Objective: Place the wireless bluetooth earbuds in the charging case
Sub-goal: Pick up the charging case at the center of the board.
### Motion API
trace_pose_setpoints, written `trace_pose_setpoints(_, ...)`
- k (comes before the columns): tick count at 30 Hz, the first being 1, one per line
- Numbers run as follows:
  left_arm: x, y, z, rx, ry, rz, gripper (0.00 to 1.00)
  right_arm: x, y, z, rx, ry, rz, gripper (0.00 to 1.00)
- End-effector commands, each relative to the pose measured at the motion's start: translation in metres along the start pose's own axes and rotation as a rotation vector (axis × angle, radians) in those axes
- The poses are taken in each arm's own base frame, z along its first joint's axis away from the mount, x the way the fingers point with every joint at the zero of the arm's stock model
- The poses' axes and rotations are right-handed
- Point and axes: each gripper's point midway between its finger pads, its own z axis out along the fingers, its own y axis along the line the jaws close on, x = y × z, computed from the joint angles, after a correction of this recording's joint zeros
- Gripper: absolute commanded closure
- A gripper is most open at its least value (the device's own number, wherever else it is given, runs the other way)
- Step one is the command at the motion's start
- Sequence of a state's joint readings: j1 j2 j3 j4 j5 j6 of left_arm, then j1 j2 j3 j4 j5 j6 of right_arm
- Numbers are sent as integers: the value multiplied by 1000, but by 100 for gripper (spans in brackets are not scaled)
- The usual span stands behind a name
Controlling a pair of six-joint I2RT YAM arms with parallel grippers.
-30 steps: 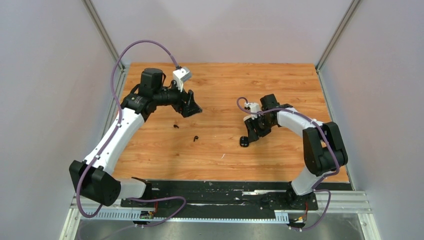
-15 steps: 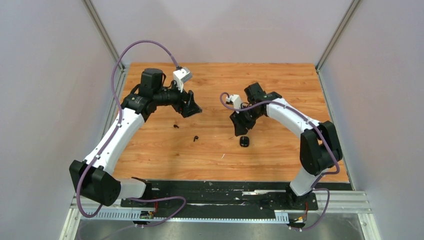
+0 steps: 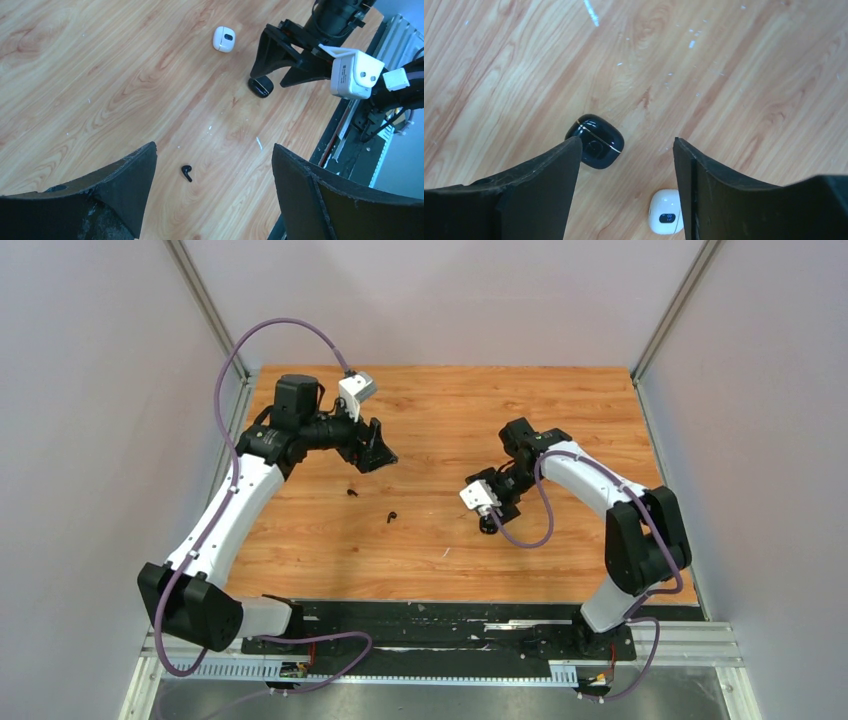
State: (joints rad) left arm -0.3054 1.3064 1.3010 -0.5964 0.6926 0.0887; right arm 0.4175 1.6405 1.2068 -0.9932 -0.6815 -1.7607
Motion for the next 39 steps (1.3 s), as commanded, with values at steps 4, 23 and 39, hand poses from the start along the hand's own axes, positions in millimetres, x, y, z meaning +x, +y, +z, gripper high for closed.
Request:
trace_pose_setpoints(4,-11,-12,-11,37,-8,18,10,6,23,9,-203,-27,-447,34)
trace_pose_setpoints(23,-11,-12,-14,36,-8,20,10,46,10,32,-291,46,-516,38)
trace_pose_setpoints(39,-7,-14,-12,52,-5,1,11,43,9,45,-303,23,-342,51)
